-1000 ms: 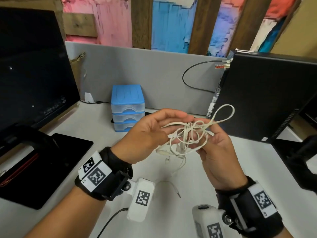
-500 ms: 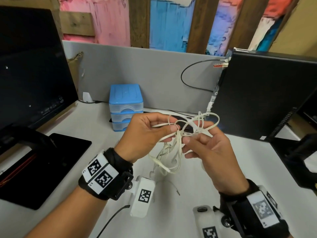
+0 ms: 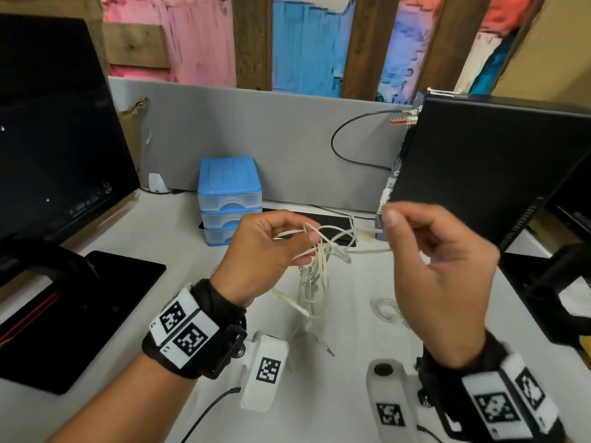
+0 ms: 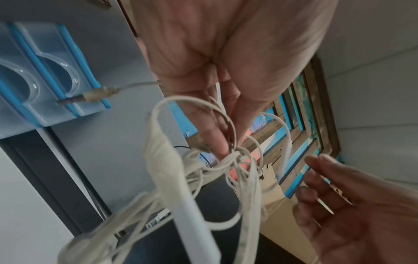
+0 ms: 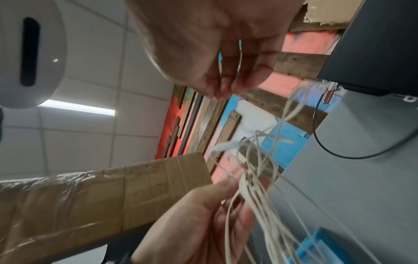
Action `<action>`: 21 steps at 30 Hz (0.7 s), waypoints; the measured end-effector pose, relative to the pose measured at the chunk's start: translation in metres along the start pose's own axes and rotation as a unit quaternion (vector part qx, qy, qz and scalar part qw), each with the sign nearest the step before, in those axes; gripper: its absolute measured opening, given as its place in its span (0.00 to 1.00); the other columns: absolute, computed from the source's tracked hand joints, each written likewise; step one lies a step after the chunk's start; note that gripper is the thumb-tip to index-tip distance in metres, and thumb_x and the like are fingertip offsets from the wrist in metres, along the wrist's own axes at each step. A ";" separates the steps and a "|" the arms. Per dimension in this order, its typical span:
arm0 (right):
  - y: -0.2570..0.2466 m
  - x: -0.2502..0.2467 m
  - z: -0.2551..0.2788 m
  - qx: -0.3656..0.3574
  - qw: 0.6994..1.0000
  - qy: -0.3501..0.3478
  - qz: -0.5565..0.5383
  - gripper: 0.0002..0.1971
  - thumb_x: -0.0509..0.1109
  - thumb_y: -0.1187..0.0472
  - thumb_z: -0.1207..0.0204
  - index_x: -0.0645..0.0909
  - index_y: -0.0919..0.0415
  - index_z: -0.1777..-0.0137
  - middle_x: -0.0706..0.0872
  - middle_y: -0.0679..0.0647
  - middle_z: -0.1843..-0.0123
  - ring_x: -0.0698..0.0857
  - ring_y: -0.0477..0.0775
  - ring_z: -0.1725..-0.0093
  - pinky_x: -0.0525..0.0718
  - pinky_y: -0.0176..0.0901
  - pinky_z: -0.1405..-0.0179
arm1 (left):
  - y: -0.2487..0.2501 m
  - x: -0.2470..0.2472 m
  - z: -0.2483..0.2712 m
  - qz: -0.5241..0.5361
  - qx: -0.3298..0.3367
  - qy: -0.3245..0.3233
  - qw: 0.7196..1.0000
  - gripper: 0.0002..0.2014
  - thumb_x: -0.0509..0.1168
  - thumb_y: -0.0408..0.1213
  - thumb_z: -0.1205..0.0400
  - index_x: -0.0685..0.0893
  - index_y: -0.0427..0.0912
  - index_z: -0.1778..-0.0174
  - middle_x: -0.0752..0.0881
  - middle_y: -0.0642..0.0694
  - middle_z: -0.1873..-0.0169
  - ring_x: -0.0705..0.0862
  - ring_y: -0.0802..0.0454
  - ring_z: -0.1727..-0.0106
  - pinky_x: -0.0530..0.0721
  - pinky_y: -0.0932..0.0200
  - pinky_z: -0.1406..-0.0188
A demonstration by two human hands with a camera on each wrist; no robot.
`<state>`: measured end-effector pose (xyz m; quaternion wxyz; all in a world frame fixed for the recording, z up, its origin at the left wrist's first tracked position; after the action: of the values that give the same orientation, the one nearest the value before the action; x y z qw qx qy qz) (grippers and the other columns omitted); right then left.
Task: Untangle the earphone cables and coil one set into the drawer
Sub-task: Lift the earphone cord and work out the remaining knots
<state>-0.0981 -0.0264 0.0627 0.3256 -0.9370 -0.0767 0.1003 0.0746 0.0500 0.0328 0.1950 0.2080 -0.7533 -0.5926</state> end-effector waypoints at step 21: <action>0.004 -0.003 -0.103 0.258 0.928 -0.092 -0.253 0.10 0.61 0.69 0.18 0.81 0.61 0.59 0.89 0.55 0.63 0.87 0.51 0.65 0.85 0.43 0.61 | -0.027 -0.009 -0.010 -0.100 0.004 -0.063 0.993 0.11 0.72 0.22 0.24 0.92 0.43 0.58 0.93 0.42 0.58 0.91 0.49 0.57 0.89 0.57 0.51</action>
<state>-0.0758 -0.0914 0.1401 0.5625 -0.7566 -0.3121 0.1170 0.0894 0.0407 0.0082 0.0862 0.2459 -0.7415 -0.6183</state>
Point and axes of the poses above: each hand's wrist, its own z-axis away from the middle knuckle, its own x-axis out of the palm, y = z × x, the point moved 1 cm from there along -z, towards the middle knuckle
